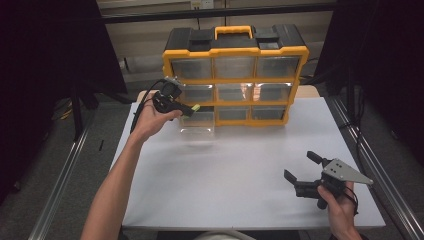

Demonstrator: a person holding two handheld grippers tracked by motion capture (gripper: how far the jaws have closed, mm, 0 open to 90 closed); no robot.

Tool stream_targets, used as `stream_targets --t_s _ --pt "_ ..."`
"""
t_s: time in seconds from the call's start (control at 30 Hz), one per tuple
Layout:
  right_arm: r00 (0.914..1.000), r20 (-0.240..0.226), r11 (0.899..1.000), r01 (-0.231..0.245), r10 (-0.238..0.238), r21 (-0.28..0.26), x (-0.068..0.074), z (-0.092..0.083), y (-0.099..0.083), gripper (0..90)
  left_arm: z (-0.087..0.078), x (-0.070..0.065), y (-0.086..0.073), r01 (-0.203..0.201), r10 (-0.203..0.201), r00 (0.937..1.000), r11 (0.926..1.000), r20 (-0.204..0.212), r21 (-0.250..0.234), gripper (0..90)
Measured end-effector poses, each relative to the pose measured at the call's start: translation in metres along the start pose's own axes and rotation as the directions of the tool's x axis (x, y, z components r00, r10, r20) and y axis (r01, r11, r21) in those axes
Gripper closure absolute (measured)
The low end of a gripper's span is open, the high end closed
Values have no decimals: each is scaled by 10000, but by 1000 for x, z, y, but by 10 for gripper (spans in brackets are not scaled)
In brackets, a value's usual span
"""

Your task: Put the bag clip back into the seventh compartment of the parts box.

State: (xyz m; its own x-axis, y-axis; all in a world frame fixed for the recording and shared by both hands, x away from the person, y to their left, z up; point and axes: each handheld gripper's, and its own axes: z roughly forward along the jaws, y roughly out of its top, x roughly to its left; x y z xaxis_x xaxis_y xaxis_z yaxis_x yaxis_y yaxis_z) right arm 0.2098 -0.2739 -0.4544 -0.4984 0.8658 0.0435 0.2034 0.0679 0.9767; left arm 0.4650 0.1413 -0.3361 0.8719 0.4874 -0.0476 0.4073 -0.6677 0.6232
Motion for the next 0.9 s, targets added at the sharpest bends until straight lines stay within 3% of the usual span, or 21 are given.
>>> stream_targets --t_s 0.1,0.13,0.17,0.2,0.37,0.4,0.43,0.77,0.9 --pt "10000 32 10000 -2 2 -44 1 0 0 1 4 0 1 -86 85 10000 9998 28 160 785" --pt "10000 44 10000 -11 11 -44 1 0 0 1 7 -2 0 255 -254 9997 9997 45 -71 785" --pt "10000 25 10000 -50 50 -18 0 0 0 1 8 -1 0 331 -331 9994 9995 54 1 785" --pt "10000 -3 10000 2 -2 2 0 0 0 1 8 1 0 -36 33 9999 9996 115 274 785" --pt "10000 -11 10000 17 -17 7 0 0 0 1 16 1 0 -212 198 9995 9983 249 542 785" --pt "10000 -2 10000 10 -10 19 0 0 0 1 18 -1 0 31 -39 9998 9991 181 416 785" --pt "10000 21 10000 6 -6 10 0 0 0 1 18 0 0 -156 143 9997 9979 210 621 784" --pt "10000 -6 10000 -55 55 -1 1 0 0 1 29 -2 -2 -171 166 9998 9966 72 800 784" --pt "10000 -39 10000 25 -25 6 0 0 0 1 35 -2 -6 43 -49 9999 9987 114 516 781"
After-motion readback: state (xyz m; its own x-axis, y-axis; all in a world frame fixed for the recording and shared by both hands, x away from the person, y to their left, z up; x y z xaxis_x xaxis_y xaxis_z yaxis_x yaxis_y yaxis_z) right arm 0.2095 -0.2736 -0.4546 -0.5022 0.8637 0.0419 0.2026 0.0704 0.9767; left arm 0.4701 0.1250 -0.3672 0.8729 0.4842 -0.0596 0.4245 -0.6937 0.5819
